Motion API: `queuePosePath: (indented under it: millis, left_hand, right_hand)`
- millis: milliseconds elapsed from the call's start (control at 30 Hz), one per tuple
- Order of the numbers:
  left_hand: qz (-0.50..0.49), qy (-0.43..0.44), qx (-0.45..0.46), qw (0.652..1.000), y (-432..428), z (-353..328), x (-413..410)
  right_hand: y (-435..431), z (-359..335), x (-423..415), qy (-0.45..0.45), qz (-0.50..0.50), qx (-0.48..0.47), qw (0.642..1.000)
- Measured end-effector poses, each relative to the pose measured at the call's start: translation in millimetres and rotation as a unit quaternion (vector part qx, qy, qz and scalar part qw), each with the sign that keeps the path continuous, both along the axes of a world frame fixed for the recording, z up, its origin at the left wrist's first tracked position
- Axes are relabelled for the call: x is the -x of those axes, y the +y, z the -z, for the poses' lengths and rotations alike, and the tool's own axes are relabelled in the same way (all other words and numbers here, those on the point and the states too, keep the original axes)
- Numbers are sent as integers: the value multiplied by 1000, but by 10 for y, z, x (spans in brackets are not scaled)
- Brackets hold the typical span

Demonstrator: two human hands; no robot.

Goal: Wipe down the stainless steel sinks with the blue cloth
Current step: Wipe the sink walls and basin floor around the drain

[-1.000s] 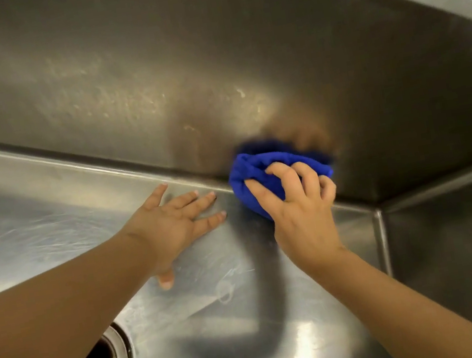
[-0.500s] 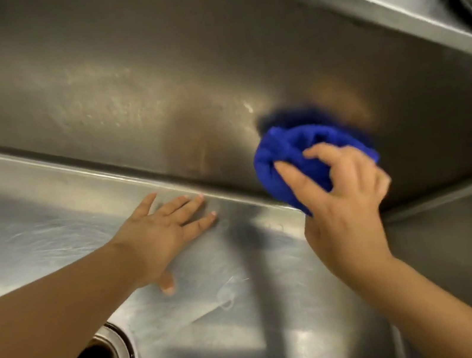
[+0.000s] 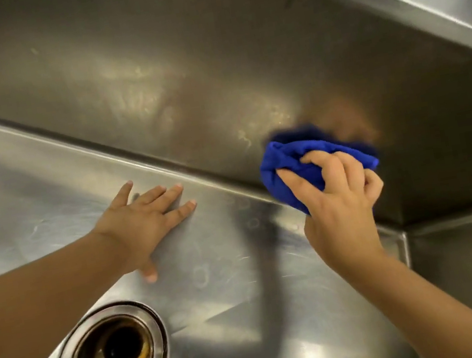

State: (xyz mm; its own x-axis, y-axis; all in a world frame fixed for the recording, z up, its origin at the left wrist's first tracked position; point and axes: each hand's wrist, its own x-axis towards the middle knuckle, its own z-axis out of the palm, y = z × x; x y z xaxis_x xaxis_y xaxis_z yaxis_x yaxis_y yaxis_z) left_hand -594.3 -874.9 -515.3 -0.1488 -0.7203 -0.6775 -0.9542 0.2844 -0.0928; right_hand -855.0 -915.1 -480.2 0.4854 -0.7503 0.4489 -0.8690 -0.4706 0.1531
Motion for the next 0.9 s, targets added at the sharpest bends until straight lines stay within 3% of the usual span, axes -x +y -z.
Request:
queuePosePath:
  millis: [200, 300, 467, 567, 733, 800, 900]
  left_hand:
    - [-1, -1, 0, 1000, 7, -10, -1]
    - [-1, 9, 3, 1000, 4, 2, -21]
    - [-9, 27, 2, 1000, 9, 27, -47]
    - [-14, 30, 0, 999, 4, 24, -36]
    - [-1, 24, 4, 1000, -5, 20, -34]
    - [-5, 28, 2, 1000, -10, 28, -39]
    - [-11, 31, 3, 999, -17, 29, -35]
  right_hand:
    - [-67, -488, -289, -128, -16, 129, 983]
    - [-104, -202, -310, -87, -4, 154, 984]
    - [-57, 332, -243, 59, -23, 23, 998]
    - [-13, 186, -363, 19, -11, 2, 1000]
    - [-62, -196, -581, -89, -21, 101, 991]
    - [-119, -67, -590, -66, -23, 132, 989]
    - [-97, 434, -382, 42, -46, 77, 995]
